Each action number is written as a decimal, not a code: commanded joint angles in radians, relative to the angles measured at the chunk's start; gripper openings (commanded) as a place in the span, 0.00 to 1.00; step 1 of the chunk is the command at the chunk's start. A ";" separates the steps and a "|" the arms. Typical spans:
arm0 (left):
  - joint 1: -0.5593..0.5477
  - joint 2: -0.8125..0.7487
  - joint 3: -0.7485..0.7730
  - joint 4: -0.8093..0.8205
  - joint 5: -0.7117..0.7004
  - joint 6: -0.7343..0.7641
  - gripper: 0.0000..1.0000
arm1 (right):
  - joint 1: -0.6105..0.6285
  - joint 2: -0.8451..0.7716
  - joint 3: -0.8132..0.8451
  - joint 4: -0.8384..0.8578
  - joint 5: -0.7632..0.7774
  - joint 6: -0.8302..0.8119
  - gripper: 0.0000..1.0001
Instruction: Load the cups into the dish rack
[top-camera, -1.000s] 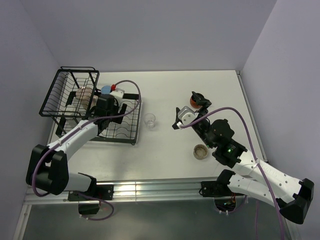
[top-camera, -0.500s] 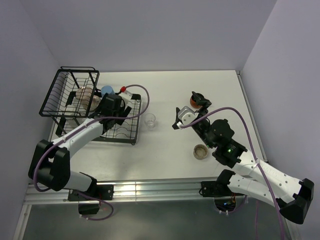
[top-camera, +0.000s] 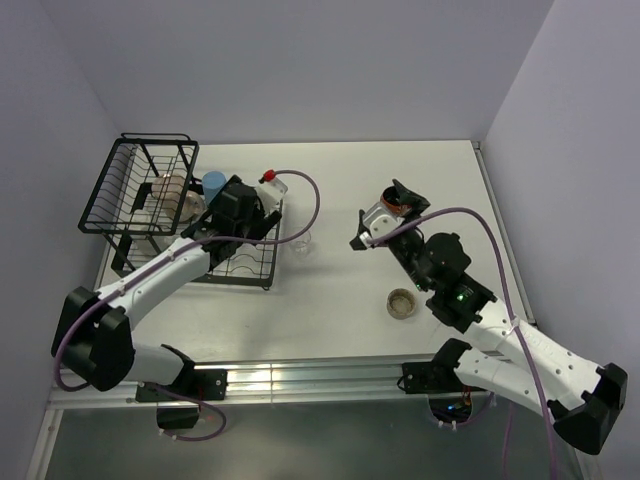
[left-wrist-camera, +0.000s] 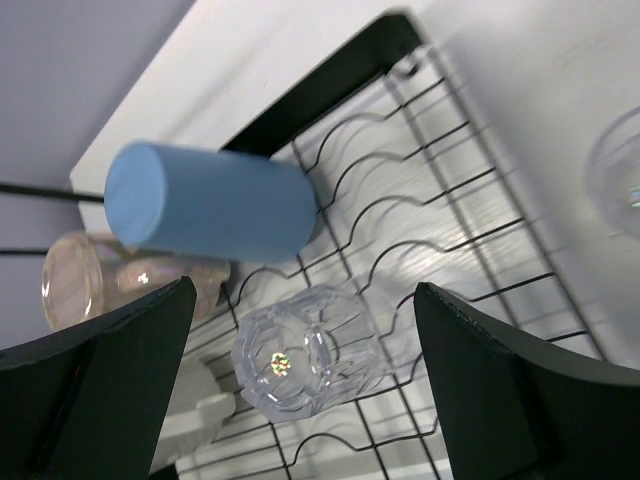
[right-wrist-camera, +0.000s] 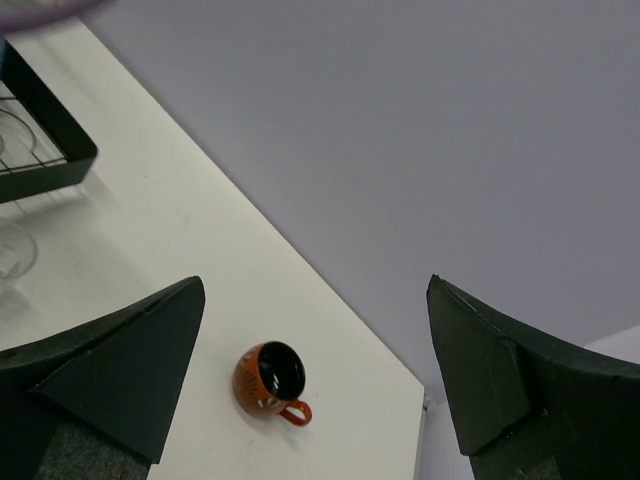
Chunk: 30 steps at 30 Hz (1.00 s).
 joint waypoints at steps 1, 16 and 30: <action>-0.015 -0.076 0.085 0.017 0.116 -0.048 0.99 | -0.079 0.028 0.078 -0.031 -0.032 0.089 1.00; -0.015 -0.153 0.351 -0.057 0.561 -0.365 0.99 | -0.640 0.703 0.688 -0.592 -0.383 0.517 0.85; 0.006 -0.135 0.394 -0.170 0.670 -0.363 0.99 | -0.697 1.217 1.081 -0.916 -0.422 0.477 0.59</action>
